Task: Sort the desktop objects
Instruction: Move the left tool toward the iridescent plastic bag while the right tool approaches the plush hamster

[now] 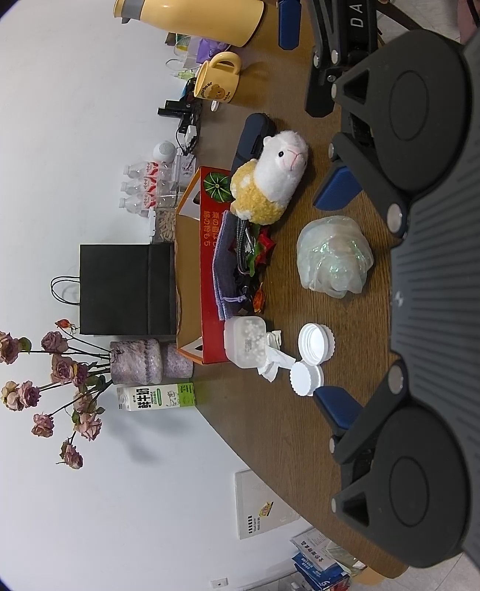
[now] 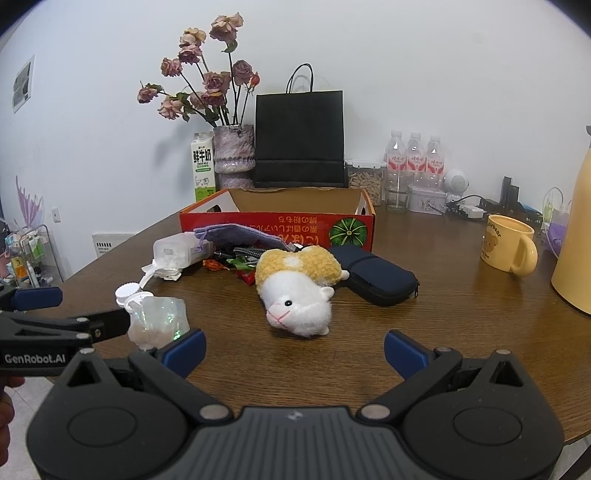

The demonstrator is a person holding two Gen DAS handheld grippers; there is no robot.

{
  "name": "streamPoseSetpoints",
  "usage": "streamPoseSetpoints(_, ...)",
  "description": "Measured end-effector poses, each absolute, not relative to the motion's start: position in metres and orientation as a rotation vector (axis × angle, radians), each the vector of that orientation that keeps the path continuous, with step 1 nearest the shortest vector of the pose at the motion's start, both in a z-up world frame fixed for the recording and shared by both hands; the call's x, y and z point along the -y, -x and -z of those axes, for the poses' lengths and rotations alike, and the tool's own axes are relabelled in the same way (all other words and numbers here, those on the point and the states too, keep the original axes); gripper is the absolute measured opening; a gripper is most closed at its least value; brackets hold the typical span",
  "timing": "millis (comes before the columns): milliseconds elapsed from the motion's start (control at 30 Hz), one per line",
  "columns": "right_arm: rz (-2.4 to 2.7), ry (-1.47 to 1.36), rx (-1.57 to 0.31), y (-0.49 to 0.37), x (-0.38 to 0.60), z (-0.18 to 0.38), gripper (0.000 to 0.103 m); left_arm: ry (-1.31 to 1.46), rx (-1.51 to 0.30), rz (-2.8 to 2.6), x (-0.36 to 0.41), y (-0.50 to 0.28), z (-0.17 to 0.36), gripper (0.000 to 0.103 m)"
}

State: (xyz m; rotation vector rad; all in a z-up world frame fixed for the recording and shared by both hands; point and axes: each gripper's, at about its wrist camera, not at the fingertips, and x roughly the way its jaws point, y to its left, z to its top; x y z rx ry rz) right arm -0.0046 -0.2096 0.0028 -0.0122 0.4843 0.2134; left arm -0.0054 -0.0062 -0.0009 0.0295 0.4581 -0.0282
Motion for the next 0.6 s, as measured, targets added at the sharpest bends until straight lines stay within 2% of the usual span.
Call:
streamPoseSetpoints(367, -0.215, 0.019, -0.531, -0.015, 0.212, 0.011, 0.103, -0.035, -0.515, 0.077, 0.017, -0.022, 0.016, 0.103)
streamPoseSetpoints(600, -0.218, 0.013, -0.571, -0.04, 0.213, 0.023, 0.103, -0.027, -0.561, 0.092, 0.018, -0.044, 0.028, 0.098)
